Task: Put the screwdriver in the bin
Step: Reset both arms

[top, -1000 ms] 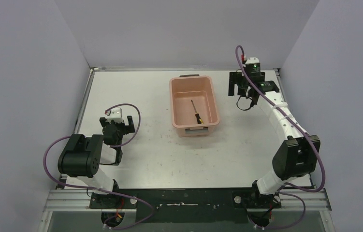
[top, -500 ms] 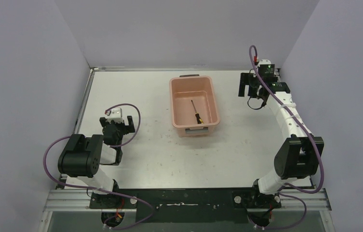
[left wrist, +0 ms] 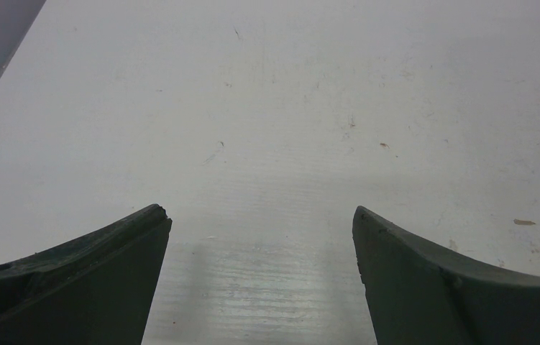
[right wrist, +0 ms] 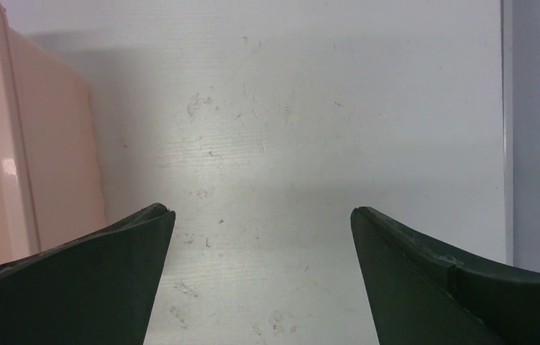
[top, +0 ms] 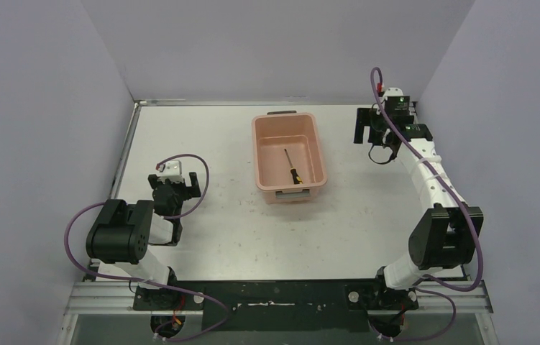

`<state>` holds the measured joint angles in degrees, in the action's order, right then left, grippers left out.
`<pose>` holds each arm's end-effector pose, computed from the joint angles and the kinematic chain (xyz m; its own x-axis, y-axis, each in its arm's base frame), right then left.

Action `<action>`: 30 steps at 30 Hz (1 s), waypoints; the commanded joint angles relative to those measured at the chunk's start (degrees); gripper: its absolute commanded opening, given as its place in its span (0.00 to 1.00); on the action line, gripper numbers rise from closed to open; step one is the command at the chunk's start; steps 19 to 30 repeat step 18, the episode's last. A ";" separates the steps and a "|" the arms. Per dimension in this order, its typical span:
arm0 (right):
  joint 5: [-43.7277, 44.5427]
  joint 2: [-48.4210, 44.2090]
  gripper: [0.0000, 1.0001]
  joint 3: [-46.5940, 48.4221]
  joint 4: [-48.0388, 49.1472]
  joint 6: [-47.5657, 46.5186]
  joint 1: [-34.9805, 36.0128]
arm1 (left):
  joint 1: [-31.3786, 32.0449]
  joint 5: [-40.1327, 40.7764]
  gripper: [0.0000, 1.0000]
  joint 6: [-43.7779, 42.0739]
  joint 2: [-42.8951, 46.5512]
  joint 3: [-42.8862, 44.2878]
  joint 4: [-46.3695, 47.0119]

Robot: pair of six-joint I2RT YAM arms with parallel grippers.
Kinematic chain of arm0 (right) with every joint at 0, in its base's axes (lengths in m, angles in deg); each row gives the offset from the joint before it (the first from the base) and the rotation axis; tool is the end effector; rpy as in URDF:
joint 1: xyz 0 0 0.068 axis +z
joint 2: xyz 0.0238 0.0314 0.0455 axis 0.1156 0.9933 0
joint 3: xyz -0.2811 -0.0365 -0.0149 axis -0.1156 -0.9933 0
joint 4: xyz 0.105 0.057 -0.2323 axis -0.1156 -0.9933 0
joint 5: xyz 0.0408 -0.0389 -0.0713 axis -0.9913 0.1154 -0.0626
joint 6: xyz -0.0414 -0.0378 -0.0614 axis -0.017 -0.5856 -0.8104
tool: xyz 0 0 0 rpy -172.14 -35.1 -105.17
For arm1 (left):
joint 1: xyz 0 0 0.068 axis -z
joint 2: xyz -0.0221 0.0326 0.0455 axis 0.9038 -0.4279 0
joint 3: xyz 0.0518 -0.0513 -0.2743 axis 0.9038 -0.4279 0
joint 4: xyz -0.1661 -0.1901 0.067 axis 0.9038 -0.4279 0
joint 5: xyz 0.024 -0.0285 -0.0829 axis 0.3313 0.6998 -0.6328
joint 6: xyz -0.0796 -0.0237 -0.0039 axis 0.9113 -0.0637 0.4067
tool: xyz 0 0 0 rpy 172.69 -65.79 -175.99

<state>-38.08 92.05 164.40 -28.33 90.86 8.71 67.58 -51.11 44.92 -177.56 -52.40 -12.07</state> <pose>0.3738 0.0166 0.3127 -0.6770 0.0756 -0.7321 0.0010 0.9948 0.1018 0.2808 -0.0051 0.1309 -0.1927 -0.0255 -0.9809 -0.0792 0.9968 -0.0104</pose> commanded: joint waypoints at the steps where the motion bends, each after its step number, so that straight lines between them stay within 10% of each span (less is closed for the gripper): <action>1: -0.38 -3.29 1.00 -0.25 2.75 -0.40 0.22 | 0.07 -0.35 0.97 -0.47 0.28 1.05 1.71; 30: -1.03 -3.78 1.00 -0.56 3.08 -0.05 0.13 | 0.07 -0.35 0.97 -0.48 0.30 1.04 1.67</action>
